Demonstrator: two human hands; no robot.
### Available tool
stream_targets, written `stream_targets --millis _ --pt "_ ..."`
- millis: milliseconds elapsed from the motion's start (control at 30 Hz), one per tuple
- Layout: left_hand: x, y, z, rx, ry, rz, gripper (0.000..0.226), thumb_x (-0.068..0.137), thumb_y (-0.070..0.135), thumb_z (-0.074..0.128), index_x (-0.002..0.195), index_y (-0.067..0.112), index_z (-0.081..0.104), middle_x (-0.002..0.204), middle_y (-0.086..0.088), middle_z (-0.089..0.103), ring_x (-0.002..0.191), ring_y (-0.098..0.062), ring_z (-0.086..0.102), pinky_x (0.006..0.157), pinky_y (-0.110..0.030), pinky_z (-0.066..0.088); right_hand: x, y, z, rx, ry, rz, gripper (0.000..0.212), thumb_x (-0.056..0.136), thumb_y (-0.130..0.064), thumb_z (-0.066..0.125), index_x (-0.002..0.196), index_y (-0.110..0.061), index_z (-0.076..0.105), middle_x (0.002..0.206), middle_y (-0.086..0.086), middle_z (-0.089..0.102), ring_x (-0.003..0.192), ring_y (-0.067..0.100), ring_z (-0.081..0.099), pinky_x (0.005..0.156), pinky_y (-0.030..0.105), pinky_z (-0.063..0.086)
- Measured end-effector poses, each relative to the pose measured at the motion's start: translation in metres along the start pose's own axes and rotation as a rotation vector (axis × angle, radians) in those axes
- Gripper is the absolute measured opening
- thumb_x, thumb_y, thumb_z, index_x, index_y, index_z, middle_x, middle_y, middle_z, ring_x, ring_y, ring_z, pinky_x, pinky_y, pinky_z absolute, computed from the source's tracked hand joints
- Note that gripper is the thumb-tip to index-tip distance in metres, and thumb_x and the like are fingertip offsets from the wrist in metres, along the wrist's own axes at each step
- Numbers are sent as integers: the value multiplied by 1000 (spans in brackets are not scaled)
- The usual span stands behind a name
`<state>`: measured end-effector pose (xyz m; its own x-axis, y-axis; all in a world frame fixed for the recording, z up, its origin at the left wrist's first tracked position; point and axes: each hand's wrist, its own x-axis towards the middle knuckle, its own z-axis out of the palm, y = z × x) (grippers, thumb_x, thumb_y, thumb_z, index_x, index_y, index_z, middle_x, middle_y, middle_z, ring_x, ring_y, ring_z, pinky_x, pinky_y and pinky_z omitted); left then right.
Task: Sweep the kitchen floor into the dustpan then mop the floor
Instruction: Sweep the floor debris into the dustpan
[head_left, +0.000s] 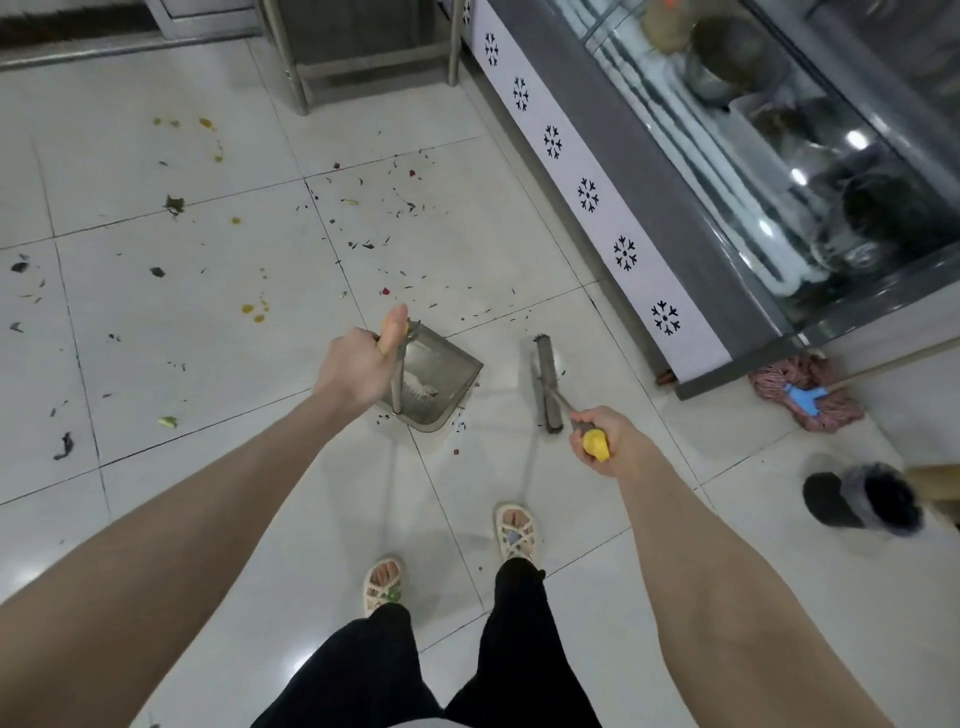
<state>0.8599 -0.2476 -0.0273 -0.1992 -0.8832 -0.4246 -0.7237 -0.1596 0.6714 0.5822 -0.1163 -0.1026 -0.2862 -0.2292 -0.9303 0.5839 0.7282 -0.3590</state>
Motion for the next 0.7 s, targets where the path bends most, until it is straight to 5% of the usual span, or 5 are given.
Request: stream_targets --millis 233,367,700 --pt "11 46 56 -26 54 -97 73 89 75 21 71 10 47 70 -12 47 57 -22 41 52 -33 35 36 -57 -65 -97 82 -43 16 93 -1 49 80 -9 47 72 8 46 32 11 49 32 16 42" --pt "16 69 95 -70 92 -156 74 87 76 22 72 10 51 73 -12 50 58 -23 44 57 -35 41 58 -87 -94 -118 63 -38 13 93 1 51 91 -11 49 80 8 48 59 15 47 33 18 45" --pt "10 97 133 -105 203 -278 71 93 68 24 69 7 51 64 -14 47 56 -26 45 58 -35 40 87 -108 -78 -291 -60 -7 21 97 1 37 83 -14 43 69 6 39 45 14 44 31 13 39"
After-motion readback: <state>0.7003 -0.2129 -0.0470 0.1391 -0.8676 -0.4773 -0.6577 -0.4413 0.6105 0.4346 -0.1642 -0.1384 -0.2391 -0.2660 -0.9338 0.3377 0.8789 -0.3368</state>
